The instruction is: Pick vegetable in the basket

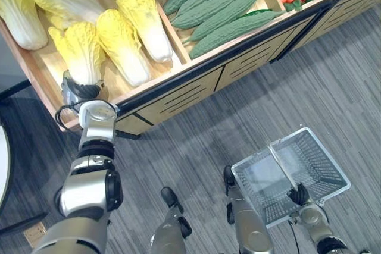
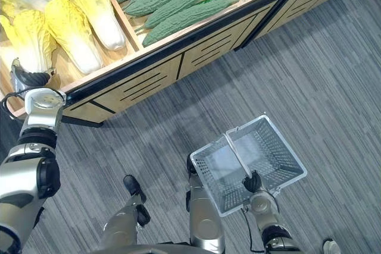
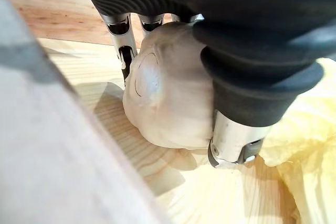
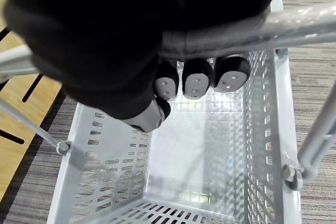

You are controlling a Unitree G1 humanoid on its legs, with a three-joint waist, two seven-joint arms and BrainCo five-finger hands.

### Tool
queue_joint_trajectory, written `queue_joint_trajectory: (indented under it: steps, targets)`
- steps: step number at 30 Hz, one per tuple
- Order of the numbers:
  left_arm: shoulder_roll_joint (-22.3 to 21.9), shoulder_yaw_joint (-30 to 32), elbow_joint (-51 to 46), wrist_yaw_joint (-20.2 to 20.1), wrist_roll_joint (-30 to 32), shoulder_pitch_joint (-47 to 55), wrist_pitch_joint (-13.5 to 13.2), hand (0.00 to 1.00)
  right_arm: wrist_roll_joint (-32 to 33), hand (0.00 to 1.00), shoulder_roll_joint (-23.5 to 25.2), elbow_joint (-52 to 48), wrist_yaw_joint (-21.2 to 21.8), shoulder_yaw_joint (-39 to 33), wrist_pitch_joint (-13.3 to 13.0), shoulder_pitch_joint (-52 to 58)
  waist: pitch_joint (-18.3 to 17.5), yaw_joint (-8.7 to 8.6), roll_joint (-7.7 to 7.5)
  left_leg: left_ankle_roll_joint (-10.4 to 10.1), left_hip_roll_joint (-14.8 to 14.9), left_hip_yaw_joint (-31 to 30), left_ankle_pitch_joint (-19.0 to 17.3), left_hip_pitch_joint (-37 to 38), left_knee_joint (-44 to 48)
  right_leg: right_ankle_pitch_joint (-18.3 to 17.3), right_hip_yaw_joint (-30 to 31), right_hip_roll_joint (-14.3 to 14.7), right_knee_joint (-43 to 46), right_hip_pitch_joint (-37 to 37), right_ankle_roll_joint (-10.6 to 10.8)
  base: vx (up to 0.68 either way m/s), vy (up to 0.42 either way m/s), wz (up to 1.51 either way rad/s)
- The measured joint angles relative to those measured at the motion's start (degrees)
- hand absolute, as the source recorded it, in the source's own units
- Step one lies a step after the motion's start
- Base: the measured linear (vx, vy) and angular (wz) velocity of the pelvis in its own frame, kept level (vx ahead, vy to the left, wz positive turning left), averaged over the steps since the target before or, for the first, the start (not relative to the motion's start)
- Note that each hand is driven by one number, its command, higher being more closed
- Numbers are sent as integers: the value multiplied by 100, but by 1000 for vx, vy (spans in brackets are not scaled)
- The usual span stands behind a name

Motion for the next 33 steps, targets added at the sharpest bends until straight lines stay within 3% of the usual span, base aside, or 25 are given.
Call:
queue_joint_trajectory:
  steps: [3,6,9,13,19,29,33]
  targets:
    - [-552,317,-408,122,-473,203,-28,100,0,100,57,76,-7,-24,19,23,-1,-47,1,0,0,-43,-1,162,0,0,-23,-11,0,187,0,3,-5,3]
    - [-1298,363,-1713,476,-879,769,-204,100,-10,100,158,99,-11,-220,55,90,-7,-47,14,0,-3,-165,-2,241,-1,0,-95,-30,-1,324,1,-10,-8,15]
    - [-2094,360,-3085,915,-894,1489,-354,100,-10,100,261,114,-14,-466,148,193,-17,-37,30,-3,-1,-229,-4,392,-3,-7,-172,-39,-5,513,4,-17,-13,12]
    - [-2643,377,-4308,1352,-851,1945,-484,100,-8,100,284,119,-25,-802,210,486,-129,14,152,-19,-16,-338,-1,499,-35,-71,-250,-66,17,677,39,-35,-14,12]
    - [-2852,416,-5193,1660,-559,2156,-610,100,-8,100,241,393,-35,-1141,258,875,-618,97,431,-36,-18,-487,18,627,-42,-189,-403,-92,29,896,115,-11,-16,13]
    - [-2795,42,-6081,1734,131,2500,-618,100,-66,100,251,561,1,-1140,257,1215,-1249,114,255,-23,-28,-494,29,806,-44,-200,-415,-114,18,1083,130,3,-4,1]
    - [-2656,-654,-6120,1122,311,2656,-732,100,-114,100,-13,157,118,-1078,258,1265,-1427,110,239,-90,-50,-266,-26,919,-46,-187,-175,-106,3,1062,157,-8,5,-27]
